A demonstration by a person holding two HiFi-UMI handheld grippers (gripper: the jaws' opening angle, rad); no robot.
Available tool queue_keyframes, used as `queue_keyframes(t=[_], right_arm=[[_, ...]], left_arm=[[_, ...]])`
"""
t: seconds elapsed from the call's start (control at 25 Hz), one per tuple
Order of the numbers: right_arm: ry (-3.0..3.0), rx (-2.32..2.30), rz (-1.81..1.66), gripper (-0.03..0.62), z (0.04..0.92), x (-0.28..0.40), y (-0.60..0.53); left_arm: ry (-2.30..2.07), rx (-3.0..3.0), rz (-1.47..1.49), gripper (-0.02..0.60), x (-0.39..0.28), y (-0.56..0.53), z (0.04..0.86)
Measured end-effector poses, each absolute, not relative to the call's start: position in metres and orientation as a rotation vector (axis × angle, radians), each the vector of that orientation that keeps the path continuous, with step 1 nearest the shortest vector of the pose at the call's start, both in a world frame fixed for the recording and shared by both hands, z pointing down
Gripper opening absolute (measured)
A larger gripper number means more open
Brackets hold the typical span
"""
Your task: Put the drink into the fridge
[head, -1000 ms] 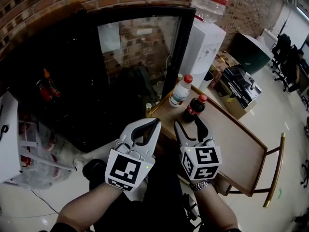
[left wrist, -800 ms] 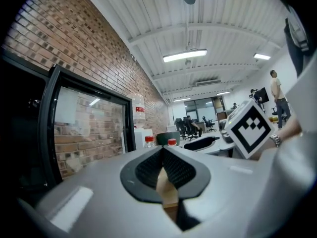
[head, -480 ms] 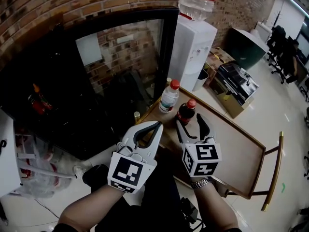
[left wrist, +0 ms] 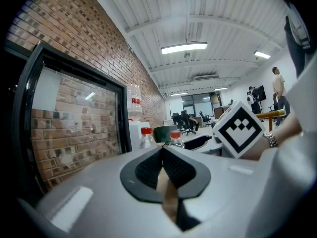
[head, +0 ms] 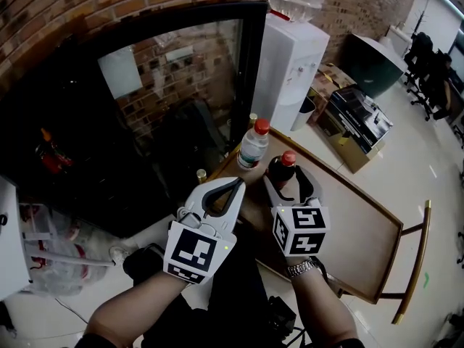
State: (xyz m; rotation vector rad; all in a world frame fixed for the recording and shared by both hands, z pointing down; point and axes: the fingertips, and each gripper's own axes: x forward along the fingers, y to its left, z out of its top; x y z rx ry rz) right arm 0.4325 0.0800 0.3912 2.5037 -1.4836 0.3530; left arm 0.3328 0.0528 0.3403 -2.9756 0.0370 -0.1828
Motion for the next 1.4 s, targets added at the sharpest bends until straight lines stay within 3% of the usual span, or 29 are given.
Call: queue_keyframes(t=[0.4,0.8,1.4], right_arm=[[-1.495,2.486,0.395,0.301,0.403,0.444,0.069],[-1.554,2.479,0.302,0.295,0.367,0.425,0.094],[-2.179,2.074,0.127,0.295,0.299,0.217,-0.049]], left_arm=[[0.03,-2.977,-0.209,0.003,0.349,0.045,0.348],[0.173,-2.967,-0.205,0.005,0.315,0.034,0.338],[0.756,-2.9,-0.247,0.005,0.129,-0.097,0.323]])
